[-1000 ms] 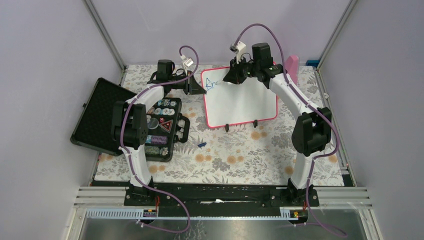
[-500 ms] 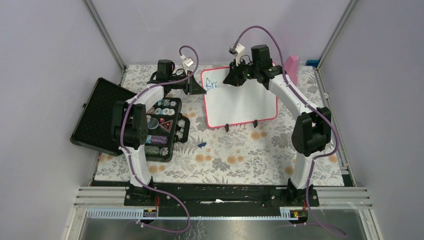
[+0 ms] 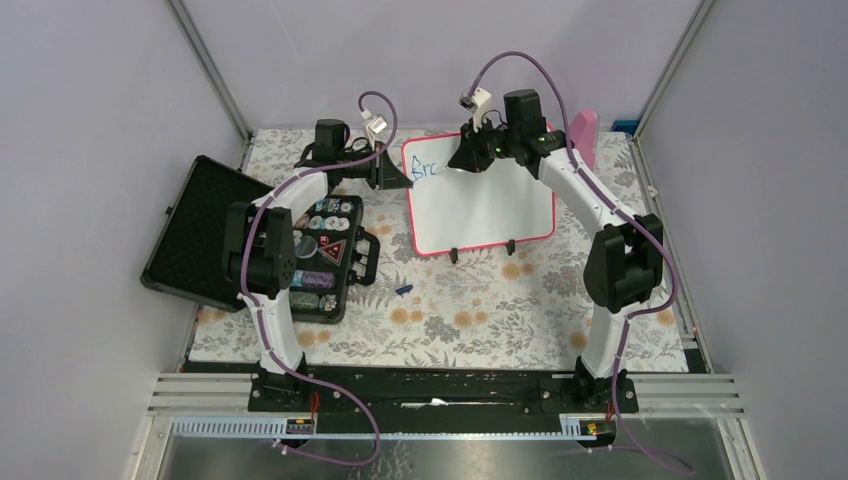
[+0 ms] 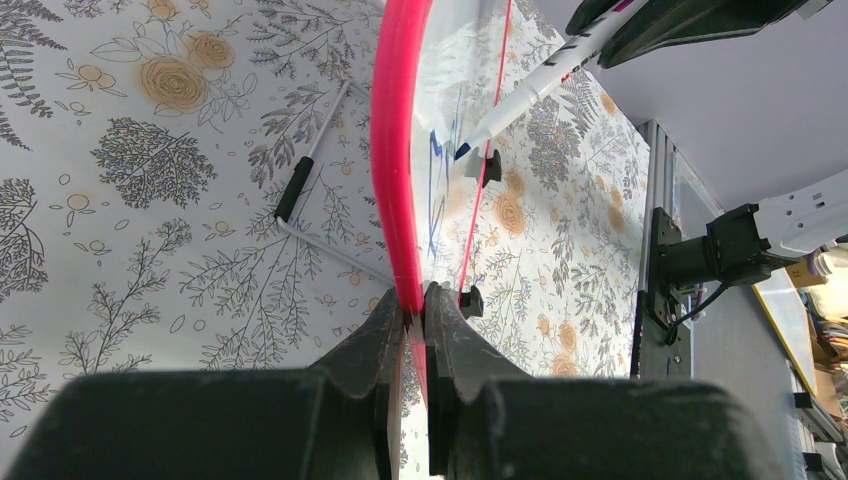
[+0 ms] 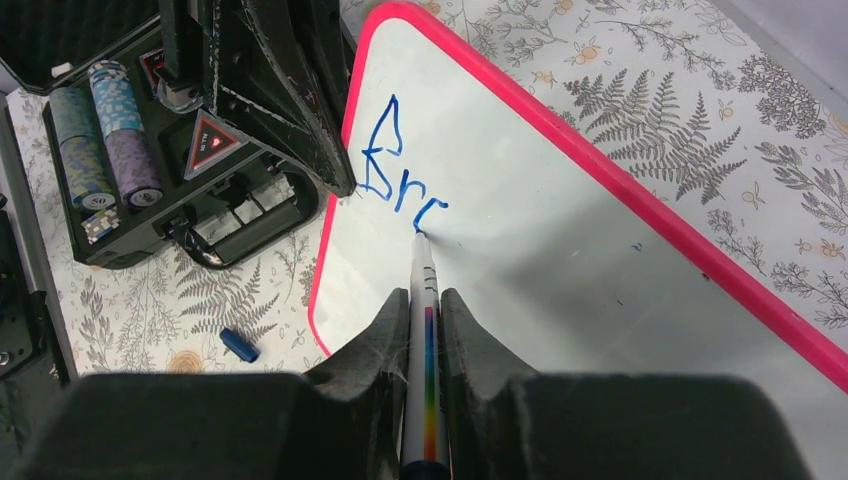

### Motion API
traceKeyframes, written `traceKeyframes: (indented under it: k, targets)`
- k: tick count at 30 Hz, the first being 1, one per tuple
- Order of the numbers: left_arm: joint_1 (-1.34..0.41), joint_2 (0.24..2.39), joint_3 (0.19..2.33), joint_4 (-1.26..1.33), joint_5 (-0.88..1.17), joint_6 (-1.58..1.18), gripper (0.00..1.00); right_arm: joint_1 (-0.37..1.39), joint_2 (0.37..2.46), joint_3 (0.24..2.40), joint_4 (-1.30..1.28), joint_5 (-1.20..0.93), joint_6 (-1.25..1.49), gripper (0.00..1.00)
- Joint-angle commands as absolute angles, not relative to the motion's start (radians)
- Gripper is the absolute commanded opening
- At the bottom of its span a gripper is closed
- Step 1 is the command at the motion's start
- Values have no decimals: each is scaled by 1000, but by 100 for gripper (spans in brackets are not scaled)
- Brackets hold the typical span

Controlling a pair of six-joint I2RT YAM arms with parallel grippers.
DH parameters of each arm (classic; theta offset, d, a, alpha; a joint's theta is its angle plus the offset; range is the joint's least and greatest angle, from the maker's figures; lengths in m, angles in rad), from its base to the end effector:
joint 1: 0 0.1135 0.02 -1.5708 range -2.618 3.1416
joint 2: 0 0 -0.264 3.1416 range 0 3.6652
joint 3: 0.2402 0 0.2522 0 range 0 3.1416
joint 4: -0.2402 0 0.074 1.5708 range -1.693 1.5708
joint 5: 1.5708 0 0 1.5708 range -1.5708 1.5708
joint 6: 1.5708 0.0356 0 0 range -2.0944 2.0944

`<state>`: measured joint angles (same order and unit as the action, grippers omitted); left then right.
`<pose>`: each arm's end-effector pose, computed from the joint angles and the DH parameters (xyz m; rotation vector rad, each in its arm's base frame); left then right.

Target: Write a sentence on the whiteboard

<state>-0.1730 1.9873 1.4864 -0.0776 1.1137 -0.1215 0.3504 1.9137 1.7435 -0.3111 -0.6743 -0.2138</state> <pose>0.4334 -0.1082 0.2409 0.7076 1.9336 -1.3566 0.4156 0.1755 0.3326 -0.9546 1.7839 0.7740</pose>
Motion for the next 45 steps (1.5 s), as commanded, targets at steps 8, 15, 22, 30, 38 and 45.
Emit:
traceKeyframes:
  k: [8,15,22,30,38,45]
  targets:
    - [-209,2005,1510,-89,1135,-77,0,327,1887,1808,-305,-605,-248,0]
    - [-208,2005,1511,-89,1135,-75,0,326,1904,1855,-321,-607,-246,0]
    - [-209,2008,1509,-89,1135,-75,0,326,1916,1866,-326,-622,-239,0]
    - [-209,2008,1512,-89,1137,-77,0,327,1916,1835,-326,-638,-236,0]
    - [-209,2008,1510,-89,1135,-78,0,334,1915,1793,-322,-646,-243,0]
    - [-209,2010,1512,-87,1133,-80,0,337,1905,1774,-329,-638,-261,0]
